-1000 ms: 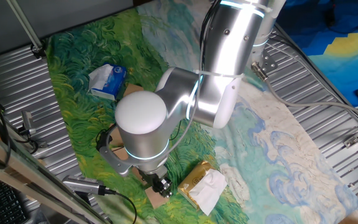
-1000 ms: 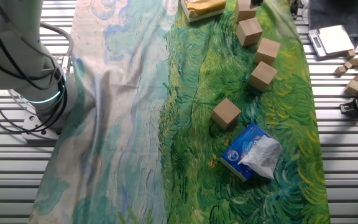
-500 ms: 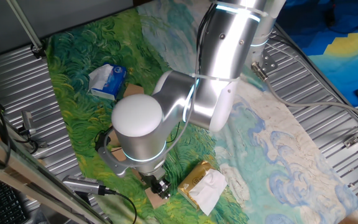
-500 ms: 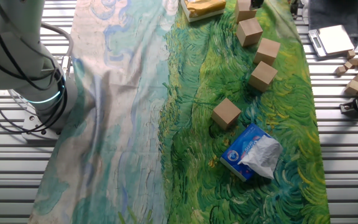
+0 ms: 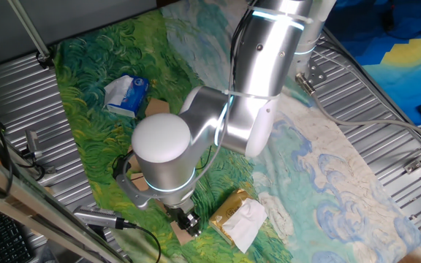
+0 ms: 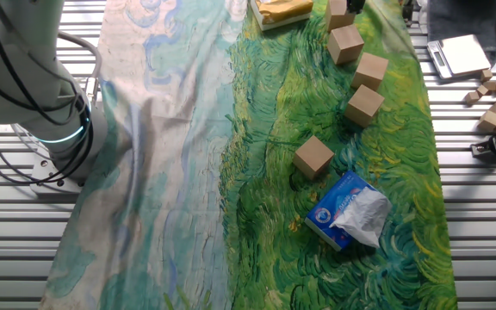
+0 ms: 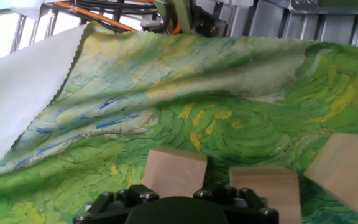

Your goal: Stack the blocks in a vertical line of five

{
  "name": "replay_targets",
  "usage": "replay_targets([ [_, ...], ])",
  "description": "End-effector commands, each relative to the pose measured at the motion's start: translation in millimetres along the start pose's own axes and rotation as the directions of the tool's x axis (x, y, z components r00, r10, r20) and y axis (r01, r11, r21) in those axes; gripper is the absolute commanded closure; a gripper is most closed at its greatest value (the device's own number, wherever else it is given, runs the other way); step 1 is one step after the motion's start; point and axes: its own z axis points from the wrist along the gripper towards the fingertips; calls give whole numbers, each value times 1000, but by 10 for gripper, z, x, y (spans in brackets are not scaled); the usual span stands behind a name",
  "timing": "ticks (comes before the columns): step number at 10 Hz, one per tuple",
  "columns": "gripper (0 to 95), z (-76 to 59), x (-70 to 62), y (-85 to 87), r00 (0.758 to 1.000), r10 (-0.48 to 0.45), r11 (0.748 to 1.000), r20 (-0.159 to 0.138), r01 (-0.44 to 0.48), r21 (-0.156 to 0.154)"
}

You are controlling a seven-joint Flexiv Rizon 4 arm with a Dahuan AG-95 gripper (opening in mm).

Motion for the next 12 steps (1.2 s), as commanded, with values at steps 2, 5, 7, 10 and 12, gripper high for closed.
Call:
replay_targets([
  [2, 190, 69, 6, -10, 999, 40, 999, 5, -40, -3],
  [5, 190, 149, 5, 12, 996, 86, 996, 8, -86, -11],
  [7, 190, 192, -4, 41, 994, 107, 994, 9, -107, -14],
  [10, 380, 264, -8, 50, 994, 107, 994, 17, -107, -10],
  [12, 380, 278, -7, 47, 994, 104, 995, 22, -104, -3],
])
